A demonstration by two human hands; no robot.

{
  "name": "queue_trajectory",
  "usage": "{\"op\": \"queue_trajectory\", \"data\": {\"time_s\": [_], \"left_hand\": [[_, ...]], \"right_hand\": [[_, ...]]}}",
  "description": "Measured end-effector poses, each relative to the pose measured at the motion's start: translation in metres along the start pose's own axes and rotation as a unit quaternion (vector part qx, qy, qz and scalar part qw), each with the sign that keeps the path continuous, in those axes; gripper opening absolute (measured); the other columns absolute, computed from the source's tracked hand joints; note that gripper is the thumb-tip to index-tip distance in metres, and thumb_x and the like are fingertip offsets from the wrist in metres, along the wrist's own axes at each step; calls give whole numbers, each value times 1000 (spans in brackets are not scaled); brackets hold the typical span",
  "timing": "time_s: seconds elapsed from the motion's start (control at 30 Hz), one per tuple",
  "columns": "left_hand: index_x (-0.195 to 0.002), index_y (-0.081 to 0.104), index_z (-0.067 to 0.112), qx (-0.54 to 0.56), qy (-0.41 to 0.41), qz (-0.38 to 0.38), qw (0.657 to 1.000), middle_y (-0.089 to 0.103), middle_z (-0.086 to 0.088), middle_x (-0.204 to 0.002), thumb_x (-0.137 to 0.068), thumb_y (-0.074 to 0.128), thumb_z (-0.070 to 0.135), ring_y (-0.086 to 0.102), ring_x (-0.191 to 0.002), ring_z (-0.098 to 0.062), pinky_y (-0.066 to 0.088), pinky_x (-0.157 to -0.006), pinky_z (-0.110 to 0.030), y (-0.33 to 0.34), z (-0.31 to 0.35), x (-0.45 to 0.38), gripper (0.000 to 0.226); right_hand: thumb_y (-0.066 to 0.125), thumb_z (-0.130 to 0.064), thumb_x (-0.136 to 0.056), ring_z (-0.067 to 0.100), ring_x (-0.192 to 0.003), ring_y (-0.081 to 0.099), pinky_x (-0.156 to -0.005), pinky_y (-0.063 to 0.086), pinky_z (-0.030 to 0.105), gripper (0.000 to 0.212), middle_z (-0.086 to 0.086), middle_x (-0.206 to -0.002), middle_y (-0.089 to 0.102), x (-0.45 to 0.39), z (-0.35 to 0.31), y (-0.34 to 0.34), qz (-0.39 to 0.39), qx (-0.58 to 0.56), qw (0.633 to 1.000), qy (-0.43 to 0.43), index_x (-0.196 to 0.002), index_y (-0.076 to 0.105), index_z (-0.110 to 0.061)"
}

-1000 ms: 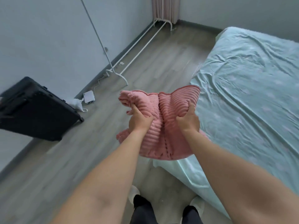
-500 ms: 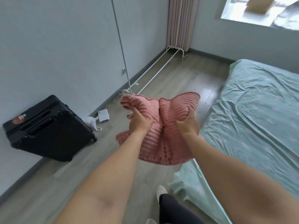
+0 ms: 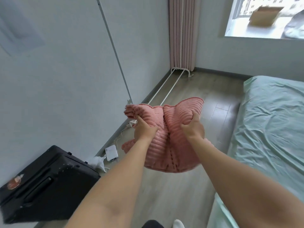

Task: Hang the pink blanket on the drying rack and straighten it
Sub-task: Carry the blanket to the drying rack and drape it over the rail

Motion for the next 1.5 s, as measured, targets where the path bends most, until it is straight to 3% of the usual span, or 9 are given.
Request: {"op": "queue_trajectory", "data": {"time_s": [0.23, 0.37, 0.67, 1.13, 1.5], "left_hand": [[-156, -4, 11, 19, 33, -10, 999, 48, -21, -145, -78, 67, 43, 48, -132, -40, 44, -106, -46, 9, 61, -136, 110], [-156, -7, 10, 24, 59, -29, 998, 49, -18, -145, -85, 66, 42, 47, -132, -40, 43, -106, -45, 15, 100, -212, 107], [-156, -4, 8, 29, 101, -42, 994, 48, -18, -146, -84, 67, 44, 42, -136, -41, 42, -107, -47, 25, 225, -387, 107], [-156, -4, 8, 9, 67, -25, 997, 49, -18, -145, -83, 69, 46, 51, -129, -37, 42, -105, -41, 114, 426, -576, 110], [-157, -5, 8, 46, 56, 24, 997, 47, -17, -148, -81, 74, 42, 50, -131, -35, 40, -105, -38, 87, 573, -748, 114]], "right_hand": [[62, -30, -86, 37, -113, 60, -94, 47, 40, 80, 17, -128, 62, -112, -57, 18, 29, 9, 999, 14, -155, 21, -27], [62, -30, -85, 37, -113, 60, -95, 47, 42, 81, 17, -128, 62, -180, -88, 23, 51, 20, 998, 15, -155, 21, -27], [62, -31, -85, 36, -115, 59, -95, 47, 40, 80, 15, -131, 60, -351, -177, 13, 101, 21, 994, 30, -154, 22, -24], [61, -32, -87, 36, -118, 58, -96, 48, 41, 79, 16, -132, 60, -657, -213, -24, 56, 4, 998, 27, -155, 21, -24], [60, -32, -86, 37, -114, 59, -91, 47, 39, 79, 15, -129, 60, -872, -337, -44, 32, -14, 999, -41, -154, 22, -25]]}}
Point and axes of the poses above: each hand's wrist, its own x-axis away from the middle knuckle, its own y-axis out of the palm, z = x × y, the point moved 3 cm from there along -x, towards the middle knuckle
